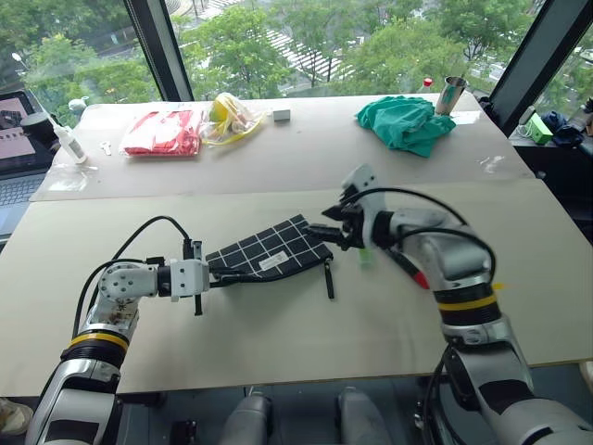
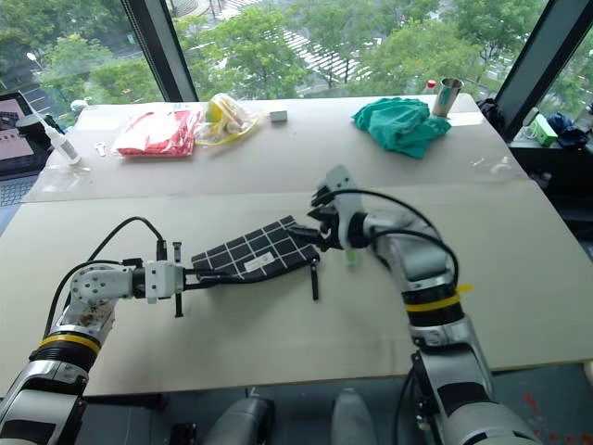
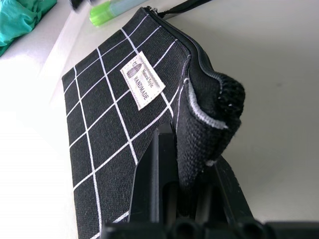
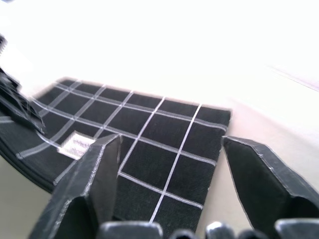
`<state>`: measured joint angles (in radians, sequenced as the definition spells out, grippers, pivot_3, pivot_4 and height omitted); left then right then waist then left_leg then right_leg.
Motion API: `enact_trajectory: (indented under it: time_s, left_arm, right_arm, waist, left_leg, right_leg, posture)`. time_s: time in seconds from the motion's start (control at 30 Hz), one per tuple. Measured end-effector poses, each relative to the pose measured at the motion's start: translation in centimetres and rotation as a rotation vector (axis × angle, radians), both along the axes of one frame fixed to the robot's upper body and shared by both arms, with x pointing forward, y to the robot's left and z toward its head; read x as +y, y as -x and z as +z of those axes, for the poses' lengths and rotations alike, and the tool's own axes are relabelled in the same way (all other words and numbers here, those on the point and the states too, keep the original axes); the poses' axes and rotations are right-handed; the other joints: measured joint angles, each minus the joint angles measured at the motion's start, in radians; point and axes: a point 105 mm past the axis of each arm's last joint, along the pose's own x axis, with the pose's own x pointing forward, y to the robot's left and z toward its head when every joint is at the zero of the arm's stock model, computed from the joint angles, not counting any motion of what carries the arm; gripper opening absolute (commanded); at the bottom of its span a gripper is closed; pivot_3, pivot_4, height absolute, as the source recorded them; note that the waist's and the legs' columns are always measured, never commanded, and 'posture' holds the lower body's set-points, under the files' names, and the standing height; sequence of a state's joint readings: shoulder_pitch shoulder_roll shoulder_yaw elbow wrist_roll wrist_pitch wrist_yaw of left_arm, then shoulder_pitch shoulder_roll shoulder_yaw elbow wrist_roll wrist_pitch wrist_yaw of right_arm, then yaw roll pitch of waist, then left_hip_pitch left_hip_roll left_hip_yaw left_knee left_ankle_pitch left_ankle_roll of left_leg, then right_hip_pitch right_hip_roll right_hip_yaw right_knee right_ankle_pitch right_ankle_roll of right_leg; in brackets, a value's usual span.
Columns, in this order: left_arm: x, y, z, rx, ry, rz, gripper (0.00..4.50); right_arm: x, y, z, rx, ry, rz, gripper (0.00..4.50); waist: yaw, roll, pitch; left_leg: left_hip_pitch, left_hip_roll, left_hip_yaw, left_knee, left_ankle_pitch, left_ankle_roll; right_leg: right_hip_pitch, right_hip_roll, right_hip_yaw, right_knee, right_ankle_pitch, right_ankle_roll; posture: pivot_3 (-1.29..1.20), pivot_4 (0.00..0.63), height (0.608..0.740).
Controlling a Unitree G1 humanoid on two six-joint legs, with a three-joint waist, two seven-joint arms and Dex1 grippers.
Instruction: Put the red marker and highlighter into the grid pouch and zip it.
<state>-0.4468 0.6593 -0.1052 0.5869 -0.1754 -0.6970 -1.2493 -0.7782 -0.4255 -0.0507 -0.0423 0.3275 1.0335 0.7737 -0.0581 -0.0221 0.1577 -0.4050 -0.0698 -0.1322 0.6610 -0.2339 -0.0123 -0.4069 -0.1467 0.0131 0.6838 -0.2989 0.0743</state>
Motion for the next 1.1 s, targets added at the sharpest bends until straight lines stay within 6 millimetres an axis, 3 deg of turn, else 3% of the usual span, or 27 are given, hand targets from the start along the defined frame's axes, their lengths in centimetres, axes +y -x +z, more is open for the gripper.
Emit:
enact_trajectory:
  time_s: [0.07,0.13,0.2,0.3,0.37,0.47,0.57,0.63,0.7,0.73,0.8,0.9,1.1]
  left_arm:
    - [0.2,0.1,0.0,0.018,0.032,0.019,0.0]
    - [0.2,0.1,0.3,0.029,0.077,0.037,0.0]
    - [0.0,0.0,1.5,0.035,0.173,0.057,0.0]
    - [-0.2,0.4,3.0,0.05,0.263,0.052,0.0]
    - [-0.6,0.7,3.4,0.067,0.288,0.033,0.0]
    - [-0.8,0.8,3.3,0.1,0.302,0.025,0.0]
    - [-0.9,0.9,3.2,0.104,0.294,0.017,0.0]
    - [-1.0,1.0,2.9,0.104,0.266,0.007,0.0]
    - [-1.1,1.1,2.5,0.105,0.234,-0.002,0.0]
    - [-1.0,1.1,2.3,0.108,0.228,0.001,0.0]
    - [-1.0,1.1,2.3,0.109,0.231,0.004,0.0]
    - [-1.0,1.1,2.3,0.108,0.235,0.008,0.0]
    - [-1.1,1.0,2.3,0.107,0.241,0.008,0.0]
  right_arm:
    - [-4.1,0.0,1.6,-0.022,-0.001,-0.122,3.9]
    - [-7.4,0.5,1.9,-0.041,0.036,-0.22,3.9]
    - [-10.8,1.8,0.0,-0.026,0.157,-0.309,3.9]
    - [-13.3,3.7,-4.2,0.064,0.274,-0.357,3.9]
    - [-14.0,4.5,-5.7,0.097,0.322,-0.363,3.9]
    - [-13.8,4.3,-5.6,0.064,0.331,-0.357,3.9]
    - [-12.9,3.3,-3.7,-0.001,0.273,-0.358,3.9]
    - [-10.9,3.0,-1.1,-0.035,0.136,-0.293,3.9]
    - [-8.7,4.1,0.9,-0.079,0.088,-0.179,3.9]
    - [-8.0,4.6,1.1,-0.084,0.09,-0.139,3.9]
    - [-6.9,5.7,-0.4,-0.043,0.124,-0.078,3.9]
    - [-5.8,6.8,-4.9,0.107,0.169,-0.027,3.9]
    - [-4.7,6.6,-6.0,0.134,0.143,-0.035,3.9]
  waist:
    - [0.006,0.0,0.0]
    - [0.011,0.0,0.0]
    - [0.015,0.0,0.0]
    - [0.011,0.0,0.0]
    - [0.005,0.0,0.0]
    - [-0.006,0.0,0.0]
    - [-0.008,0.0,0.0]
    - [-0.008,0.0,0.0]
    - [-0.003,0.0,0.0]
    - [0.001,0.0,0.0]
    - [0.015,0.0,0.0]
    - [0.023,0.0,0.0]
    - [0.018,0.0,0.0]
  left_leg:
    - [0.0,0.0,0.0,0.0,0.0,0.001]
    - [0.0,0.0,0.0,0.0,-0.001,0.001]
    - [0.0,0.0,0.001,0.0,-0.001,0.002]
    - [0.001,0.0,0.004,0.0,-0.001,0.002]
    - [0.002,0.0,0.006,0.0,-0.001,0.002]
    - [0.003,0.001,0.006,0.0,-0.001,0.002]
    - [0.004,0.001,0.006,0.0,-0.001,0.002]
    - [0.003,0.001,0.006,0.0,-0.001,0.002]
    - [0.003,0.001,0.004,0.0,-0.001,0.003]
    - [0.003,0.001,0.003,0.0,-0.002,0.003]
    - [0.002,0.001,0.002,0.0,-0.002,0.004]
    - [0.0,-0.001,0.003,0.002,-0.002,0.004]
    - [0.001,0.0,0.003,0.003,-0.002,0.004]
  right_leg:
    - [0.0,0.0,0.0,-0.001,0.0,0.0]
    - [0.0,0.0,0.0,-0.002,0.0,0.0]
    - [0.0,0.0,0.0,-0.002,0.0,0.0]
    - [0.0,-0.001,0.002,-0.002,0.0,0.0]
    - [0.001,0.0,0.003,-0.002,0.0,0.0]
    - [0.002,0.0,0.003,-0.002,0.0,0.0]
    - [0.002,0.0,0.003,-0.002,0.0,0.0]
    - [0.002,0.0,0.002,-0.002,0.0,0.0]
    - [0.003,0.0,0.0,-0.003,0.0,0.0]
    - [0.004,0.0,-0.001,-0.004,0.0,0.0]
    - [0.005,0.0,-0.001,-0.004,0.0,0.0]
    - [0.003,-0.001,0.001,-0.005,0.0,0.001]
    - [0.004,-0.001,0.001,-0.004,0.0,0.001]
  posture:
    - [0.0,0.15,0.74]
    - [0.0,0.15,0.74]
    - [0.0,0.15,0.74]
    - [0.0,0.15,0.74]
    - [0.0,0.15,0.74]
    - [0.0,0.15,0.74]
    - [0.0,0.15,0.74]
    - [0.0,0.15,0.74]
    - [0.0,0.15,0.74]
    - [0.0,0.15,0.74]
    - [0.0,0.15,0.74]
    - [0.0,0.15,0.74]
    - [0.0,0.15,0.74]
